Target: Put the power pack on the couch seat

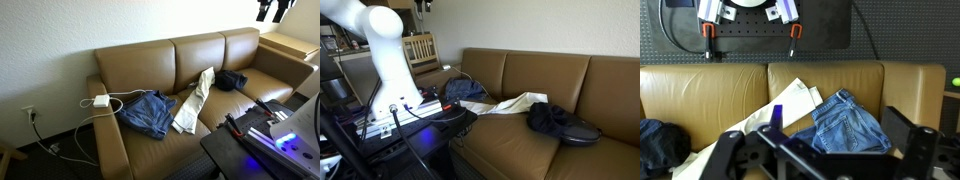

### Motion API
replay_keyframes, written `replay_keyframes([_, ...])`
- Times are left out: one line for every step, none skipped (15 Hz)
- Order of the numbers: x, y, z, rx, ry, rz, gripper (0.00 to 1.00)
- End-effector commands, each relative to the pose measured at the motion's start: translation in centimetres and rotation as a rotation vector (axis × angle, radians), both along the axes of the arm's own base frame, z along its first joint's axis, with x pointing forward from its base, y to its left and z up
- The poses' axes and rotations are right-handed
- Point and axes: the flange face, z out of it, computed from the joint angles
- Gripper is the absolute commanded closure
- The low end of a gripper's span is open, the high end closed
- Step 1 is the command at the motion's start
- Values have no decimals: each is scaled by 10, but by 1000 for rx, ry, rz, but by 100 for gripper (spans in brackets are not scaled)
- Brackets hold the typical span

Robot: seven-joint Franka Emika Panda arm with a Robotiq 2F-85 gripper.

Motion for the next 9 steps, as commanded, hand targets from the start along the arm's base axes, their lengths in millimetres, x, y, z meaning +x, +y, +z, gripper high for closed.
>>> replay_keyframes([47, -25, -20, -62, 18, -77, 0])
replay_keyframes([73, -38, -23, -41, 16, -106, 0])
replay_keyframes([90, -51, -22, -48, -10, -136, 0])
replay_keyframes([106, -66, -17, -9, 1, -172, 0])
replay_keyframes([123, -80, -14, 14, 12, -206, 0])
replay_keyframes([138, -92, -5, 25, 24, -234, 0])
replay_keyframes([151, -91, 1, 30, 50, -229, 0])
replay_keyframes([157, -95, 12, 22, 65, -207, 0])
replay_keyframes([162, -102, 24, 19, 90, -207, 0])
